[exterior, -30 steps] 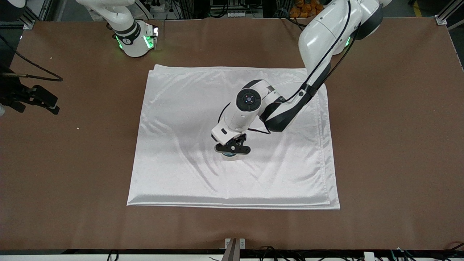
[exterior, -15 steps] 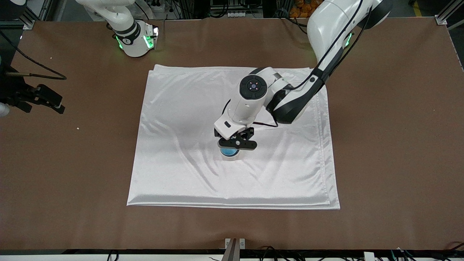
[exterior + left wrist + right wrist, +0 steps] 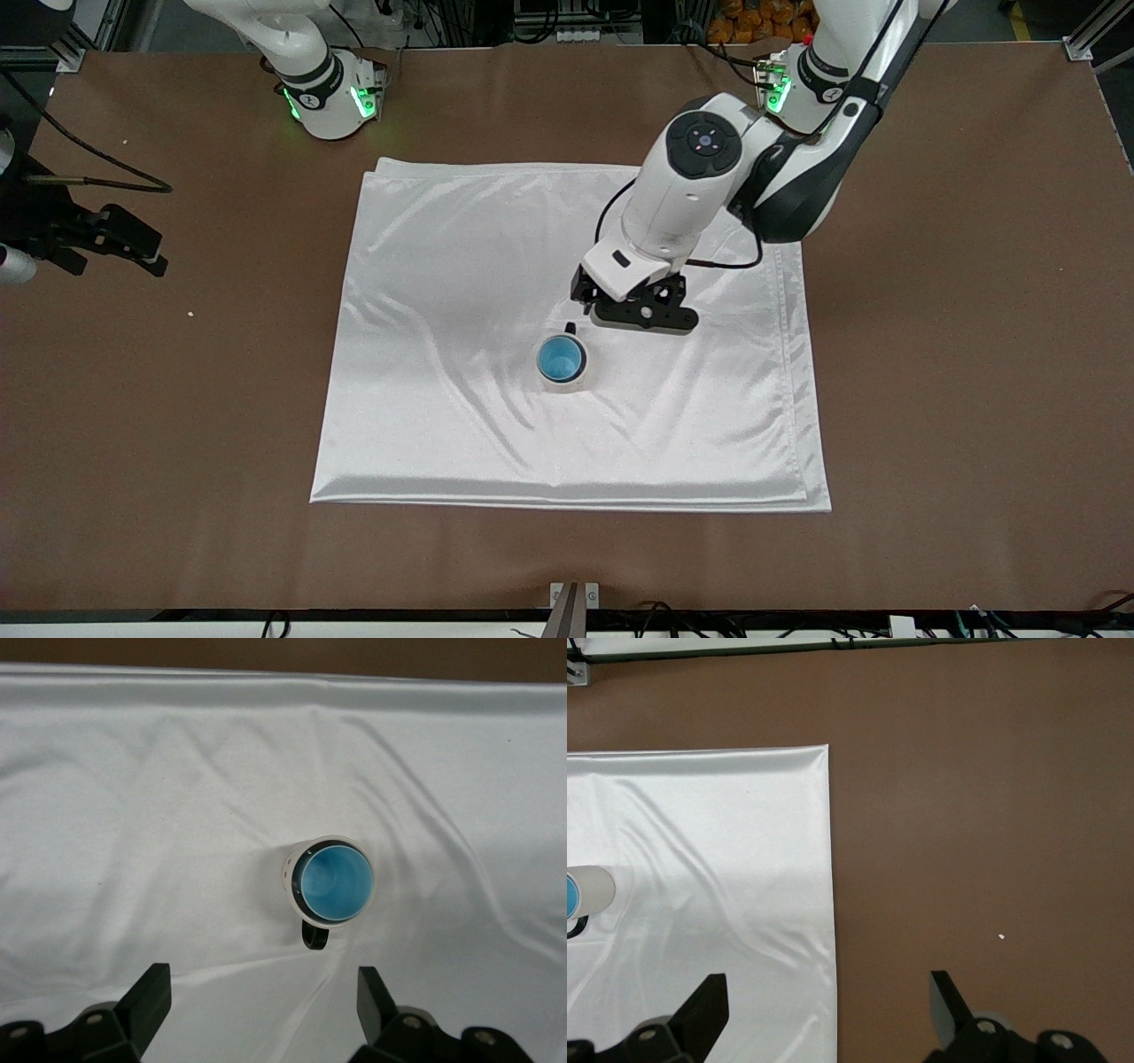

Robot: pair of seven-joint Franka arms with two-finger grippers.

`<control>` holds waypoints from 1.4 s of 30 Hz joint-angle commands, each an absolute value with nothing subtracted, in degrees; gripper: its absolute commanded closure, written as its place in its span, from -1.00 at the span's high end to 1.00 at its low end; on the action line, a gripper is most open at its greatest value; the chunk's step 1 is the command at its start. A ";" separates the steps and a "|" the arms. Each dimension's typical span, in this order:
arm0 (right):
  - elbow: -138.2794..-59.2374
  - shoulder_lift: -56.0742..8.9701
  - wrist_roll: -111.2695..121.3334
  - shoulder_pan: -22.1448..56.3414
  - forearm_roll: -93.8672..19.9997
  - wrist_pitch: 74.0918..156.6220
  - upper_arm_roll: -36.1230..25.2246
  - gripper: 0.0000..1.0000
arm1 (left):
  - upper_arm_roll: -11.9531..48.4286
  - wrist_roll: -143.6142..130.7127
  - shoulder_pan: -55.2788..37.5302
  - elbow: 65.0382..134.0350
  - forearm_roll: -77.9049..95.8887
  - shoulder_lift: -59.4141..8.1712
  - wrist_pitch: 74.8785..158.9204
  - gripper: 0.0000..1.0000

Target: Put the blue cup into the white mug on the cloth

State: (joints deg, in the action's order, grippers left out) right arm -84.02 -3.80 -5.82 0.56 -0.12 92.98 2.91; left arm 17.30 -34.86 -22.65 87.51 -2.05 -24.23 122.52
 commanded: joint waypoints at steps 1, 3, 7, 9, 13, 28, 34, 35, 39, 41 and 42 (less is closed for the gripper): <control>-85.61 -2.29 -4.92 1.23 -1.23 92.81 2.37 1.00 | 15.65 -31.20 -22.59 90.88 1.41 -19.60 120.68 0.91; -85.61 -2.29 -5.01 1.32 -1.23 92.81 2.37 1.00 | 15.12 -29.89 -22.59 90.97 1.41 -16.80 116.91 0.91; -85.61 -2.37 -4.83 1.32 -1.23 92.81 2.37 1.00 | 12.57 -26.38 -22.59 90.97 1.49 -13.01 111.63 0.92; -85.61 -2.37 -4.83 1.41 -1.23 92.73 2.37 1.00 | 11.17 -23.83 -22.68 90.97 1.49 -11.43 109.17 0.98; -85.69 -2.29 -4.83 1.67 -1.23 92.64 2.37 1.00 | 7.66 -18.47 -22.59 90.97 1.58 -8.80 105.92 1.00; -85.87 -2.29 -5.01 2.37 -1.23 91.67 2.29 1.00 | -6.50 1.58 -20.48 90.35 1.06 -1.23 94.58 1.00; -85.87 -2.29 -5.01 2.37 -1.23 91.67 2.29 1.00 | -5.98 2.81 -14.16 90.18 0.88 0.53 93.17 1.00; -85.87 -2.29 -5.01 2.37 -1.23 91.58 2.29 1.00 | -5.37 2.90 -13.02 90.09 0.88 0.61 93.08 1.00; -85.87 -2.29 -5.01 2.37 -1.23 91.14 2.29 1.00 | -3.34 3.16 -9.94 89.82 0.97 1.32 92.55 1.00; -85.96 -2.20 -5.01 2.37 -1.23 91.05 2.29 1.00 | -3.16 3.16 -9.58 89.56 0.88 1.32 91.76 1.00; -85.96 -2.20 -5.01 2.46 -1.23 90.97 2.29 1.00 | -3.16 3.08 -9.49 89.30 0.79 1.41 91.24 1.00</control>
State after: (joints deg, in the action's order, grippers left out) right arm -84.58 -3.80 -5.70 2.01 -0.17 91.38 2.91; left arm -5.07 2.54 -11.36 88.91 0.03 0.02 93.09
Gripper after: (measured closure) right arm 0.000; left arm 0.000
